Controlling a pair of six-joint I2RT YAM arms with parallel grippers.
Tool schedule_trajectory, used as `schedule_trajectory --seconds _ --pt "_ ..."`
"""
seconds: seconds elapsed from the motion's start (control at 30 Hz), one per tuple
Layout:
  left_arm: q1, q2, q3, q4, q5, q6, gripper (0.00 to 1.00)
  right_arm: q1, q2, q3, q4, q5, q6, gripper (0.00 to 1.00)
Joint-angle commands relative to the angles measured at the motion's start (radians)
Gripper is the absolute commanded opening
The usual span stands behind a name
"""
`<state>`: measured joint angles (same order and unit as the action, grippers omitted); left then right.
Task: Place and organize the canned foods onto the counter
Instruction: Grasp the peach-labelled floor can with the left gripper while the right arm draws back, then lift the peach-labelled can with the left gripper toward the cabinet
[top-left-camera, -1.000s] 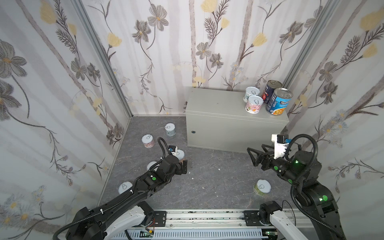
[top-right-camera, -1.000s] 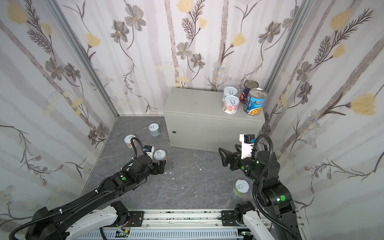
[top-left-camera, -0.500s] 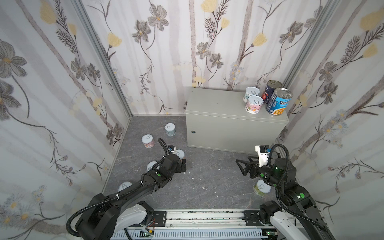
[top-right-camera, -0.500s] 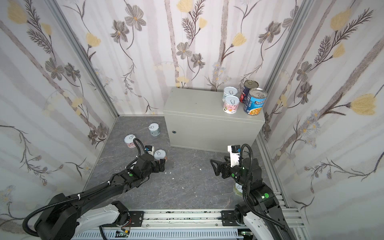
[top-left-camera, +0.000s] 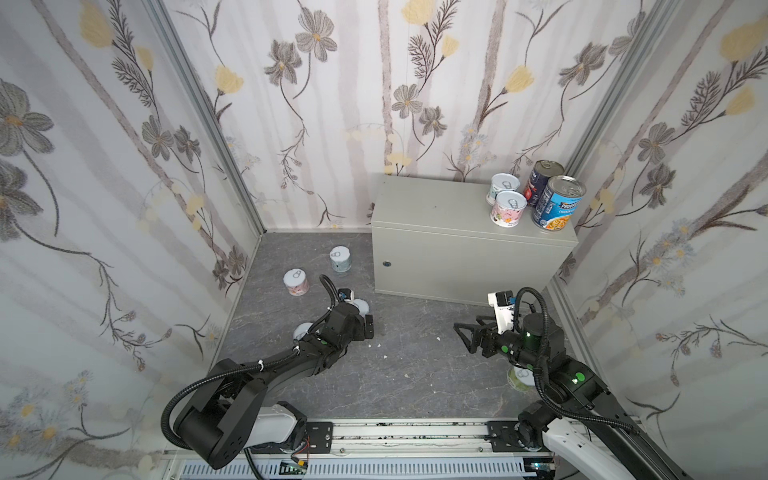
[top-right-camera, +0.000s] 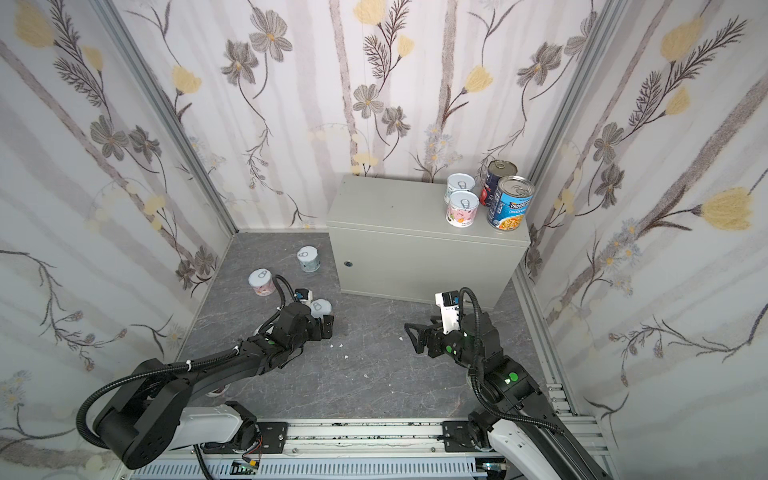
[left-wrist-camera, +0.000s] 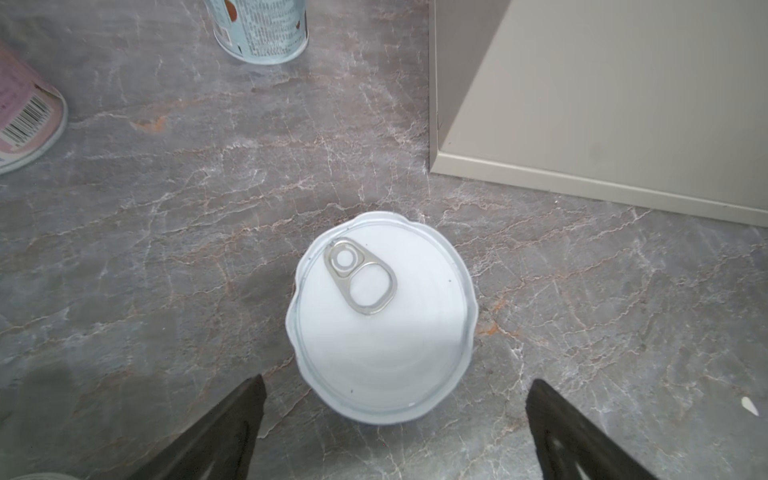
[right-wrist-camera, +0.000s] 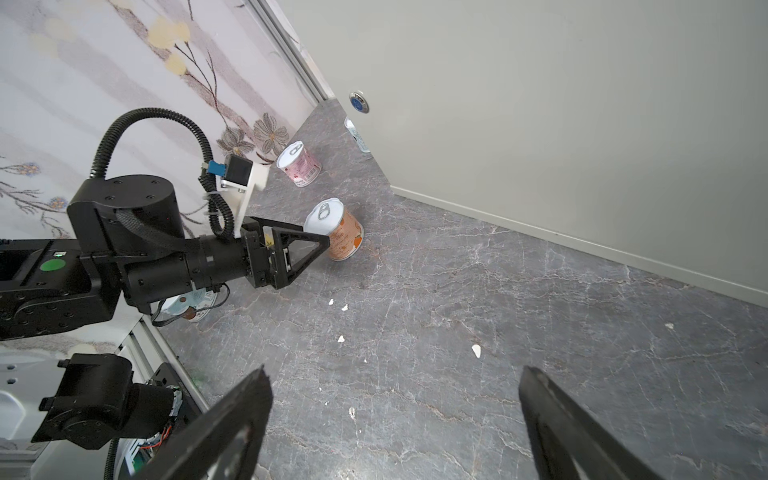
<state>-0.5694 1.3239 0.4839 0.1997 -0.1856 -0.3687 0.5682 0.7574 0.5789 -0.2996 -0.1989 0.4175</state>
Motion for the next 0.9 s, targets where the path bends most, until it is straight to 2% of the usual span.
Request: schedule_trajectory --seconds 0.0,0.43,0.87 --pt "0.009 0.054 0.024 0.076 0.014 0.011 1.0 0.031 0.031 -0.015 0.113 0.045 0.026 0.94" --pt "0.042 0.252 0.086 0.164 0.005 0.029 1.0 0.079 0.175 -0.03 0.231 0.041 0.018 0.95" --pt "0.044 0.373 0.158 0.204 0.0 0.048 0.97 0.086 0.256 -0.059 0.317 0.018 0.013 0.96"
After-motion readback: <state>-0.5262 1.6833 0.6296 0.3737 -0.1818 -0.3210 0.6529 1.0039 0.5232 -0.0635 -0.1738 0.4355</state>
